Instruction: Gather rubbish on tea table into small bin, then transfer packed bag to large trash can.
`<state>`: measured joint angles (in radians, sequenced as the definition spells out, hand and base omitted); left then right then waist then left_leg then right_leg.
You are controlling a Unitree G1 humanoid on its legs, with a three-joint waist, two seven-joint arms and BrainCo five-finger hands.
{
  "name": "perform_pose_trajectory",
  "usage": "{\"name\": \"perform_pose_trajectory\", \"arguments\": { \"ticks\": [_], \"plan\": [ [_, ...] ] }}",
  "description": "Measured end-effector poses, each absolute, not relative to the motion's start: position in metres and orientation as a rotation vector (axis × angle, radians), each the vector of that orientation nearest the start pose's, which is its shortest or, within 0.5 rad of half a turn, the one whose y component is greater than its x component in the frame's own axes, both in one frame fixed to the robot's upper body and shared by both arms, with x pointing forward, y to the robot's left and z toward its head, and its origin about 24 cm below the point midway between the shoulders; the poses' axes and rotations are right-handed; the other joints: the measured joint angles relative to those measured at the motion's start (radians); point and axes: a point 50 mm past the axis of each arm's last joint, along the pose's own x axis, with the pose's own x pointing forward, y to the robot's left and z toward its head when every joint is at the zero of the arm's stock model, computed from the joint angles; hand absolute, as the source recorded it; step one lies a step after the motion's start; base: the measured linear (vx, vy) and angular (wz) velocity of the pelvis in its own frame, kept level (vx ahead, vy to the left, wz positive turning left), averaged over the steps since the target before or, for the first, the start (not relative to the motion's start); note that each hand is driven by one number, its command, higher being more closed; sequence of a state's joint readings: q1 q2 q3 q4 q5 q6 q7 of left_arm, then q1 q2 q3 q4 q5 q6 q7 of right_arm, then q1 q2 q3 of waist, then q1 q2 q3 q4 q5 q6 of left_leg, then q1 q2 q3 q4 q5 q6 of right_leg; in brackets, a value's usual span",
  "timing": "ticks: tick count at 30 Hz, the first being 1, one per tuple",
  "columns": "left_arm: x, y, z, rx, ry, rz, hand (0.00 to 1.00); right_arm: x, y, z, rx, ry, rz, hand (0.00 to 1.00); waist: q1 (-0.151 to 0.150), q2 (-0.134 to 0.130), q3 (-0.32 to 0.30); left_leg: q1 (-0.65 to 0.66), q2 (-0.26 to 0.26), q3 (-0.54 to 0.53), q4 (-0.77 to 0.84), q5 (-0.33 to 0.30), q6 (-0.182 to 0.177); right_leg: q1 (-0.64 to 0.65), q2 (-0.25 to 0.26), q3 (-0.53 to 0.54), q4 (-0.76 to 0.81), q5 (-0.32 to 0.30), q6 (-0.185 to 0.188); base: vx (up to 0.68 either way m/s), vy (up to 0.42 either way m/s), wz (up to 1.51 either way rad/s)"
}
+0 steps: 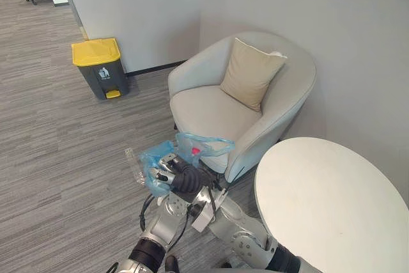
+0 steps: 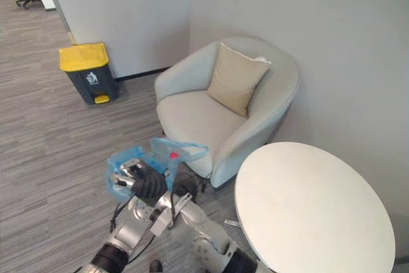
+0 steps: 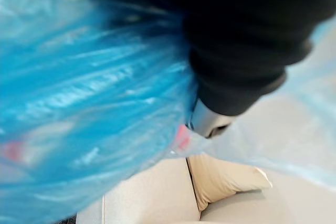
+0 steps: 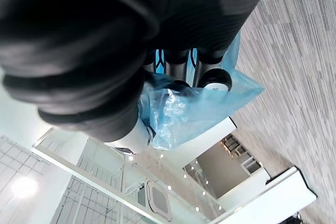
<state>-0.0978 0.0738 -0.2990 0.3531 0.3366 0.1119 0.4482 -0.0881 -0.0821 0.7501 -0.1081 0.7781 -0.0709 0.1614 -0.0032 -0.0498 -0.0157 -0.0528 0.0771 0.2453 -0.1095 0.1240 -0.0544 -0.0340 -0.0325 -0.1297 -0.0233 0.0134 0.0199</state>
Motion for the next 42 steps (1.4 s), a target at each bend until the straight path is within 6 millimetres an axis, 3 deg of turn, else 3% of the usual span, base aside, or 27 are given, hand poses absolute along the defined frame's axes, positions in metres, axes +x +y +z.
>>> {"name": "perform_pose_trajectory", "arguments": {
  "ticks": [2,3,9,16,24,27,30,33,37,42],
  "plan": [
    [0.249,0.122,-0.022,0.524,0.224,0.126,1.00,0.200,0.000,0.073,0.664,0.024,0.854,1.00,0.000,0.000,0.000,0.000,-0.001,0.000,0.000,-0.003,-0.004,0.000,-0.001,0.000,0.001,0.000,0.000,0.00,0.000,0.00],
    [0.245,0.125,-0.024,0.510,0.230,0.135,1.00,0.203,-0.010,0.068,0.608,0.009,0.804,0.00,0.001,0.000,0.000,0.000,-0.008,0.001,0.000,-0.003,-0.003,-0.001,-0.001,-0.001,0.002,-0.005,0.007,0.00,0.000,0.00],
    [0.235,0.128,-0.017,0.433,0.209,0.162,1.00,0.210,-0.040,0.060,0.394,-0.058,0.667,0.00,0.002,0.003,0.002,0.002,-0.012,0.001,0.000,0.001,0.004,-0.001,-0.003,-0.002,0.005,-0.011,0.015,0.00,0.000,0.00],
    [0.226,0.137,-0.015,0.394,0.193,0.181,1.00,0.215,-0.073,0.092,-0.023,-0.357,0.488,0.00,0.006,0.015,0.000,0.002,-0.023,-0.004,0.000,-0.006,0.006,0.000,-0.015,-0.009,0.004,-0.016,0.021,0.01,0.008,0.02],
    [0.216,0.144,-0.020,0.365,0.223,0.204,1.00,0.222,-0.096,0.094,-0.441,-0.467,0.341,0.00,0.009,0.036,-0.006,0.001,-0.036,-0.009,0.003,-0.005,0.019,0.001,-0.026,-0.013,0.009,-0.018,0.025,0.04,0.022,0.02],
    [0.210,0.149,-0.023,0.349,0.247,0.217,1.00,0.223,-0.104,0.089,-0.467,-0.442,0.278,0.00,0.010,0.039,-0.003,0.001,-0.038,-0.011,0.005,-0.005,0.019,0.000,-0.028,-0.016,0.018,-0.019,0.024,0.05,0.015,0.03],
    [0.204,0.153,-0.028,0.324,0.277,0.233,1.00,0.223,-0.114,0.065,-0.439,-0.316,0.211,0.00,0.010,0.044,0.000,0.001,-0.039,-0.014,0.005,-0.005,0.020,0.001,-0.029,-0.019,0.019,-0.021,0.025,0.02,0.008,0.03],
    [0.195,0.158,-0.041,0.273,0.353,0.249,1.00,0.215,-0.128,0.022,-0.372,-0.080,0.144,0.00,0.011,0.052,0.004,0.003,-0.035,-0.019,0.005,-0.005,0.020,0.005,-0.032,-0.024,0.019,-0.021,0.025,0.02,0.011,0.05],
    [0.176,0.171,-0.072,0.201,0.523,0.291,1.00,0.197,-0.144,-0.036,-0.198,0.248,0.063,0.00,0.010,0.061,0.013,0.033,-0.032,-0.021,0.000,-0.020,0.012,0.034,-0.032,-0.027,0.018,-0.035,0.028,0.01,0.004,0.02],
    [0.152,0.180,-0.100,0.133,0.686,0.317,1.00,0.172,-0.156,-0.080,-0.109,0.499,-0.002,0.00,0.011,0.064,0.016,0.036,-0.028,-0.018,-0.001,-0.025,0.011,0.037,-0.031,-0.028,0.019,-0.048,0.024,0.01,0.001,0.00]
  ]
}}
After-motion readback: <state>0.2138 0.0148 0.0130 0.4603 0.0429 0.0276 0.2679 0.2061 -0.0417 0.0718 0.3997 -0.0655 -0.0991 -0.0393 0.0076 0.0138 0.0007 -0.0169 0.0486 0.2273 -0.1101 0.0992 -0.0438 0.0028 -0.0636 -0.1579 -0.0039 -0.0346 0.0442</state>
